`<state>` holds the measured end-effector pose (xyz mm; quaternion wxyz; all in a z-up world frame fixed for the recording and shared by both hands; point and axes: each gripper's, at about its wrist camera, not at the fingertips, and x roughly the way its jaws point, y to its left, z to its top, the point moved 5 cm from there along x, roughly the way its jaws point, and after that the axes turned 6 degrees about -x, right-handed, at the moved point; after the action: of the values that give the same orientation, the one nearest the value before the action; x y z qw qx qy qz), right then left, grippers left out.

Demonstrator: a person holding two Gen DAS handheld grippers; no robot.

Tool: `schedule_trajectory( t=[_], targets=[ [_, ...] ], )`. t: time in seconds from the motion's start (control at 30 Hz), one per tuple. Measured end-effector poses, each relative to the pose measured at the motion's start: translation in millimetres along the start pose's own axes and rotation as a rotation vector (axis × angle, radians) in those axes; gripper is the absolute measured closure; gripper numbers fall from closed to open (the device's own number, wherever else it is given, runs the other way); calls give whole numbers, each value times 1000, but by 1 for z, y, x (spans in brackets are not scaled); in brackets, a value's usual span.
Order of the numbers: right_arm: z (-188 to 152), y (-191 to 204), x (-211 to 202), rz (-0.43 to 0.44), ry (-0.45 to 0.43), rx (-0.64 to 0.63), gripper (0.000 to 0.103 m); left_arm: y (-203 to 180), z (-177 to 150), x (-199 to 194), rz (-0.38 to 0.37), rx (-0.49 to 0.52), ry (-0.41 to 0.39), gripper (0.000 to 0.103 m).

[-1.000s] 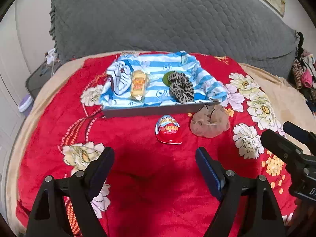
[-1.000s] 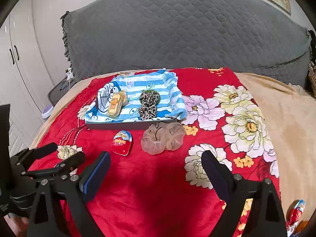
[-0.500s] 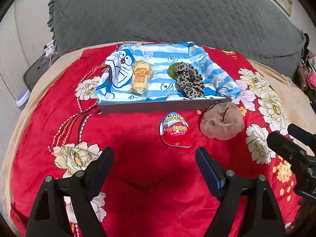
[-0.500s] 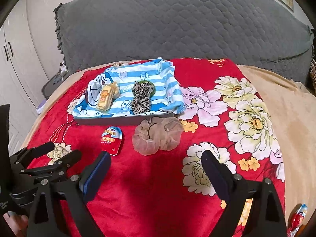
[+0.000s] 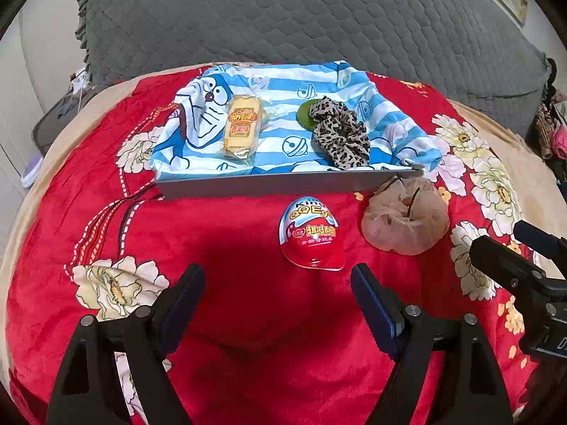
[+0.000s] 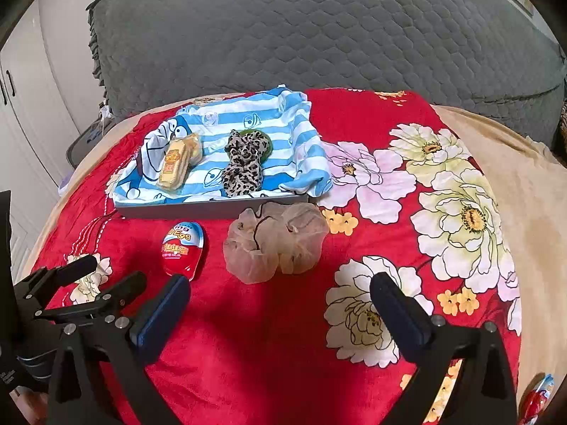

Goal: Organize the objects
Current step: 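Move the left tool toward the red egg while the right approaches the beige scrunchie, then close the left tool on the red egg while the right grasps the beige mesh scrunchie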

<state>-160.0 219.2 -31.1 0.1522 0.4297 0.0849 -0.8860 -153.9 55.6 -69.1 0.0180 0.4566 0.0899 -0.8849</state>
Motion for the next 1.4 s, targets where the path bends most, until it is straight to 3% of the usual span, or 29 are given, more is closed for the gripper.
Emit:
schedule_trajectory(
  t=[0.67,1.4],
  targets=[
    [1,-9,20,13,49,14,1,-10,2,20,-21,8,33,18],
    [6,-23,77,17,116,27,1,-14,15,67,-10,7,50,18]
  ],
)
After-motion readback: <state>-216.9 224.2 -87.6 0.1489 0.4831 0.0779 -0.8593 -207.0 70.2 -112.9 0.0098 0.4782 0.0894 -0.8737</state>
